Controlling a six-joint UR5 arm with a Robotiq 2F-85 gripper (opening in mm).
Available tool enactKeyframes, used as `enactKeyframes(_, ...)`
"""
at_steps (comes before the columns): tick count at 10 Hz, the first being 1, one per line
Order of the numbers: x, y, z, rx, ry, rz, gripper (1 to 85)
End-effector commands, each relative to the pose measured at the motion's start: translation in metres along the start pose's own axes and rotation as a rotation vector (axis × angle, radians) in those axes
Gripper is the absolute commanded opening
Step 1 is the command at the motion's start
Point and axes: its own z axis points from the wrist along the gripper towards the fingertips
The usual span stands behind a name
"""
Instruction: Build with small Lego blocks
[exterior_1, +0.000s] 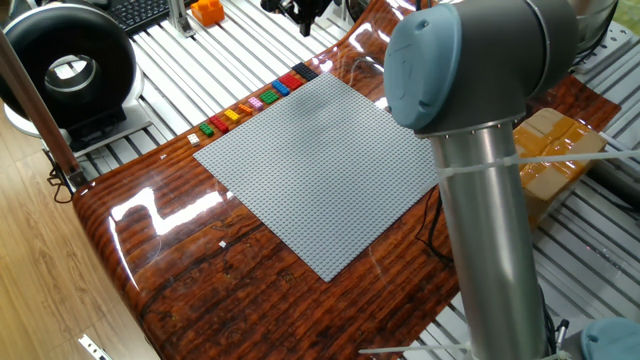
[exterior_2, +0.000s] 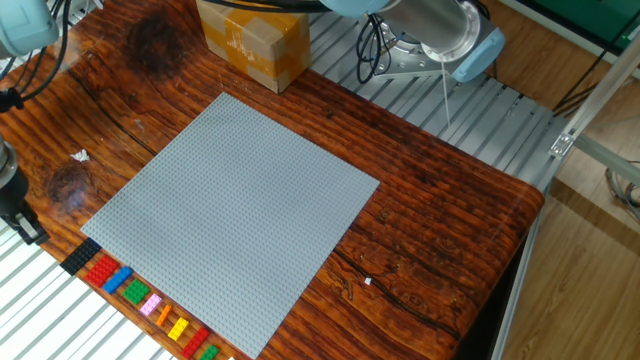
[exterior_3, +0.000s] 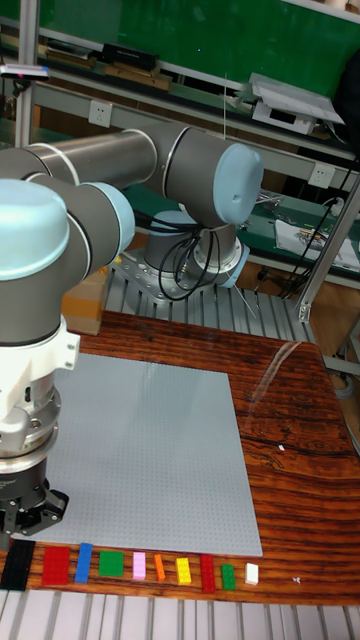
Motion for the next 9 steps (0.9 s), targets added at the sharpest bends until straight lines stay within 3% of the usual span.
enactKeyframes(1, 0.003, 0.004, 0.006, -0.039, 0.026, -0.024, 6.0)
enactKeyframes(3, 0.008, -0.004, 0.020, -0.031, 0.056, -0.051, 12.7)
enactKeyframes(9, 0.020, -0.009, 0.042, -0.031, 0.054, -0.094, 30.7)
